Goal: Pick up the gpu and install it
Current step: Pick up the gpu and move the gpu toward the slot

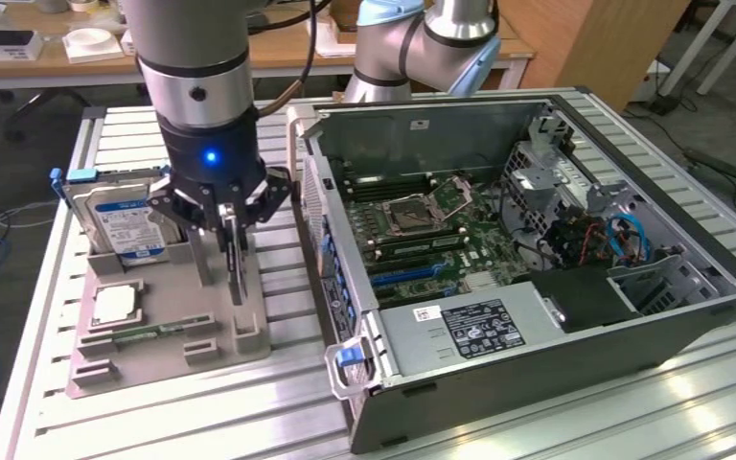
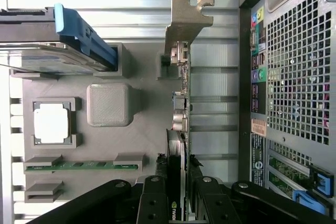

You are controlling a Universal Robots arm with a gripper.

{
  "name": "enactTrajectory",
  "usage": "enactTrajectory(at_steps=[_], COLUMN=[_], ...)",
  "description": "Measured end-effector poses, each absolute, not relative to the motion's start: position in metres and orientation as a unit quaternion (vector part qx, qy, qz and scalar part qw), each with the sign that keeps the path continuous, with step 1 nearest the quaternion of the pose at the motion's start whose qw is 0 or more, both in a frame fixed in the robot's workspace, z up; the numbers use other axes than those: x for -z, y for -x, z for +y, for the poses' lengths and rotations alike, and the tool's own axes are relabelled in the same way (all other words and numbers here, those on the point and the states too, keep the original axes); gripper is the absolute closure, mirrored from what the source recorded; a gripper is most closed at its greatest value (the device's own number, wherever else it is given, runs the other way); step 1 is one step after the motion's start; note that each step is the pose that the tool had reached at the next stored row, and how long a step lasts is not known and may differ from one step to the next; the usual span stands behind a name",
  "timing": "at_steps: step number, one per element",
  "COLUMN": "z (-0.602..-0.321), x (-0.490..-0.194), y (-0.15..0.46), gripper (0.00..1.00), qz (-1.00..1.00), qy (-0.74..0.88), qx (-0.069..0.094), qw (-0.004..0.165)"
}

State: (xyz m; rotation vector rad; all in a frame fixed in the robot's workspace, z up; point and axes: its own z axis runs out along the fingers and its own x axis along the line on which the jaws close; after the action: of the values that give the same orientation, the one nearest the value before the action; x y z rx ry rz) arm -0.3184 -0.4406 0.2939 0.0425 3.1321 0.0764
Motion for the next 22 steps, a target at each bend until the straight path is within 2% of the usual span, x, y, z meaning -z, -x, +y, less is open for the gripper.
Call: enactTrajectory(at_steps=[22], z=[-0.4406], x=[-0.3016], y=[0.3184], gripper=[0.74], qz=[1.0], qy=[-0.013], qx=[-0.024], qw=[0.004])
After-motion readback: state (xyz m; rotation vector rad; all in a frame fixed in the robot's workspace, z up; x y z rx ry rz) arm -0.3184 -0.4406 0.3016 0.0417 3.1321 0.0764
